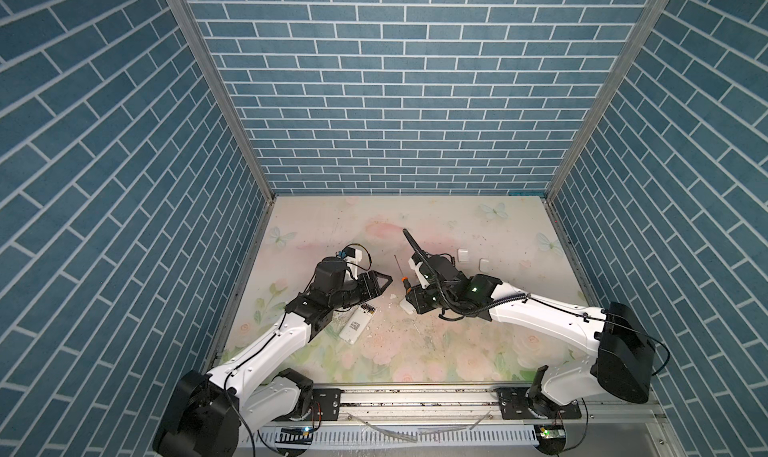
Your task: Unload the batteries from the remote control
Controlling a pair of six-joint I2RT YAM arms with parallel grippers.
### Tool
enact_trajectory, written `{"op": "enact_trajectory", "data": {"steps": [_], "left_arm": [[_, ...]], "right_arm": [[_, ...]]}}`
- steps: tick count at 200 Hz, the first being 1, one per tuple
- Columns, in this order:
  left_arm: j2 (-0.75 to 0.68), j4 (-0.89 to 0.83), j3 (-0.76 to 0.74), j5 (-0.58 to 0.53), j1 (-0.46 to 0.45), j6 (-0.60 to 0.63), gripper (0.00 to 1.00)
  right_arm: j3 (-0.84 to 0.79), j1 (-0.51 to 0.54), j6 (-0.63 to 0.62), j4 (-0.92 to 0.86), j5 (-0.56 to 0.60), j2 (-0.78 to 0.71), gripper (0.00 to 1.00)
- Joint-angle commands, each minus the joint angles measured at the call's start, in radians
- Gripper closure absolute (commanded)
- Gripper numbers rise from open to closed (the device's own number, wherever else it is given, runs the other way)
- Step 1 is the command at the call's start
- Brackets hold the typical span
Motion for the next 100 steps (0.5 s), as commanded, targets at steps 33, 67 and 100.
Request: {"op": "enact_trajectory", "data": {"steps": [33,67,100], "left_arm": [[0.052,0.132,0.011,0.006,-0.025,-0.037,0.35],[0.077,0.178,0.014,0.006,-0.038,-0.05,0.41],[0.106,0.22,0.005,0.006,-0.048,-0.062,0.49]], "right_arm": [[0.079,0.035,-0.048,-0.046,0.031,0.026,1.0],[0.072,0.036,-0.039,-0.01,0.006,0.02,1.0],[0.063,0.036,-0.027,0.033,-0.026,0.016,1.0]]}}
